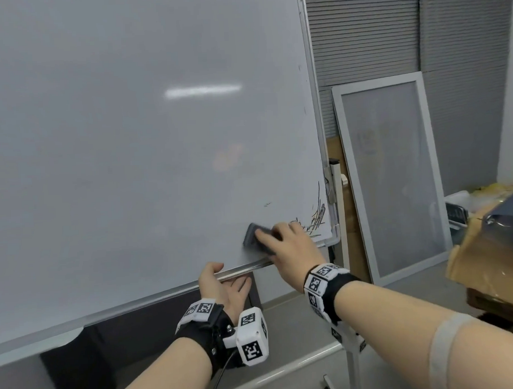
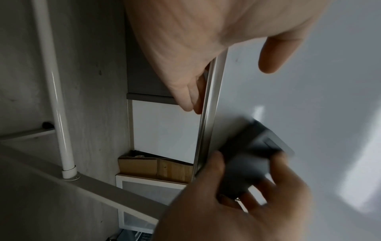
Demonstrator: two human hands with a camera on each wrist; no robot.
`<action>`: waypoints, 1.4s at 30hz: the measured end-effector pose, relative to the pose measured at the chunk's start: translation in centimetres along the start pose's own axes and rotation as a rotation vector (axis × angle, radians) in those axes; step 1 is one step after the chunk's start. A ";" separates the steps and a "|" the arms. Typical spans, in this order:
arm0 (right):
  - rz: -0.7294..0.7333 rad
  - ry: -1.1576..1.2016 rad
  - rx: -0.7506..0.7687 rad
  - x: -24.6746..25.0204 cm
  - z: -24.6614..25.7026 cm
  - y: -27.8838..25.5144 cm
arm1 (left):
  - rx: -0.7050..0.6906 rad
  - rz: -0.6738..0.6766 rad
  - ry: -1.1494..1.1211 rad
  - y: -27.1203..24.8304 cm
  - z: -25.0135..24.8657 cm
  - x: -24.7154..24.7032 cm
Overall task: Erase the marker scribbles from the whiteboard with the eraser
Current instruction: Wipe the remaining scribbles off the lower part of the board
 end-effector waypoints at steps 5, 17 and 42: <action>0.010 -0.033 0.184 1.4 -1.0 1.1 | -0.011 0.003 0.008 -0.4 0.2 -0.2; 0.091 -0.034 0.139 0.1 -2.0 -0.5 | -0.003 0.039 0.018 -0.4 -0.2 0.2; 0.036 0.074 -0.209 4.8 -5.8 -0.7 | -0.024 -0.005 0.045 -0.7 0.4 -0.2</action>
Point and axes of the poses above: each hand's wrist, its own y-axis towards the middle knuckle, its own x-axis out of the back of the hand, z = x × y, the point moved 1 cm from there along y, towards the middle knuckle, and after that the axes turned 10 degrees about y, right-handed, at the moved point
